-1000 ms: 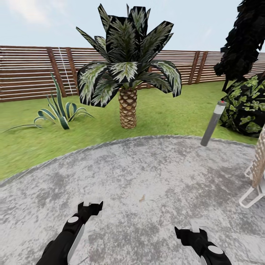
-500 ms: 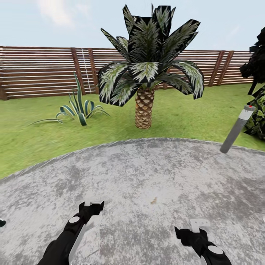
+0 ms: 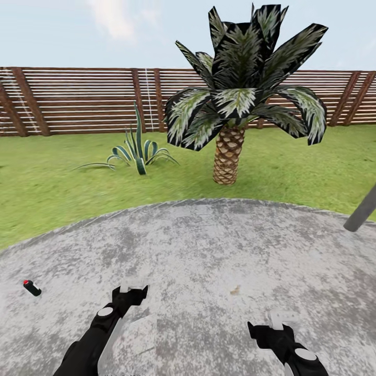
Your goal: Pick up the pesticide atomizer in the garden and spray insectifuge to fully cover both potted plants in the garden.
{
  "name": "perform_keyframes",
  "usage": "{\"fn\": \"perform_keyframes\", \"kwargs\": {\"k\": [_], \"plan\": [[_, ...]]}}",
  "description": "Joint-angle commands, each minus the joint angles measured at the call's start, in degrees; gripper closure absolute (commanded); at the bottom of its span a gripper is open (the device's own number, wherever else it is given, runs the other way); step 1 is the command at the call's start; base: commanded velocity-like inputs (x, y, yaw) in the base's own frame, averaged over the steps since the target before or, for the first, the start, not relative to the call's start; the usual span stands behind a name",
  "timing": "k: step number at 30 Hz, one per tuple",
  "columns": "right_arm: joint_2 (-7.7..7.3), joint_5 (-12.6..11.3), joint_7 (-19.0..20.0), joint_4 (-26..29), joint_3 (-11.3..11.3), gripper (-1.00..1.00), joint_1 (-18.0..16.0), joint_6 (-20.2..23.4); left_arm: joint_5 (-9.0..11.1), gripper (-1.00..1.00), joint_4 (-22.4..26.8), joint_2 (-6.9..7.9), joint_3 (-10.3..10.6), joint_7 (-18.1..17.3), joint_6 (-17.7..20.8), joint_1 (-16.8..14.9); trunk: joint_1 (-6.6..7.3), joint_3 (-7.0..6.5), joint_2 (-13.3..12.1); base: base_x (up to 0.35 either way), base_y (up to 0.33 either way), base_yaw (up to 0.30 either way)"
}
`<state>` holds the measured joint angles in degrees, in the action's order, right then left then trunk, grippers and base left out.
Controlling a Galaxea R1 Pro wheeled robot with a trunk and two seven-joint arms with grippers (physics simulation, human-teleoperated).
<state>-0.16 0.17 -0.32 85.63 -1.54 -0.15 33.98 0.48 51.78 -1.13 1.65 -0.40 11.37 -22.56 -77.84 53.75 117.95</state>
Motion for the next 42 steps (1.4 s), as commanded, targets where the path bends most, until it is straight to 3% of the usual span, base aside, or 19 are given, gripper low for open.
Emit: {"fn": "perform_keyframes", "kwargs": {"k": [1,26,42], "plan": [[-0.02,0.0,0.0,0.1,0.0,-1.00,0.0,0.3,0.0,-1.00,0.1,-0.01,0.0,0.0,0.3,0.0,0.00,0.05,0.0,0.143,0.000,0.283],[-0.02,0.0,0.0,0.1,0.0,-1.00,0.0,0.3,0.0,-1.00,0.1,-0.01,0.0,0.0,0.3,0.0,0.00,0.06,0.0,0.315,-0.010,0.280],[-0.02,0.0,0.0,0.2,0.0,-1.00,0.0,0.3,0.0,-1.00,0.1,-0.03,0.0,0.0,0.3,0.0,0.00,0.07,0.0,0.281,-0.173,0.025]]}}
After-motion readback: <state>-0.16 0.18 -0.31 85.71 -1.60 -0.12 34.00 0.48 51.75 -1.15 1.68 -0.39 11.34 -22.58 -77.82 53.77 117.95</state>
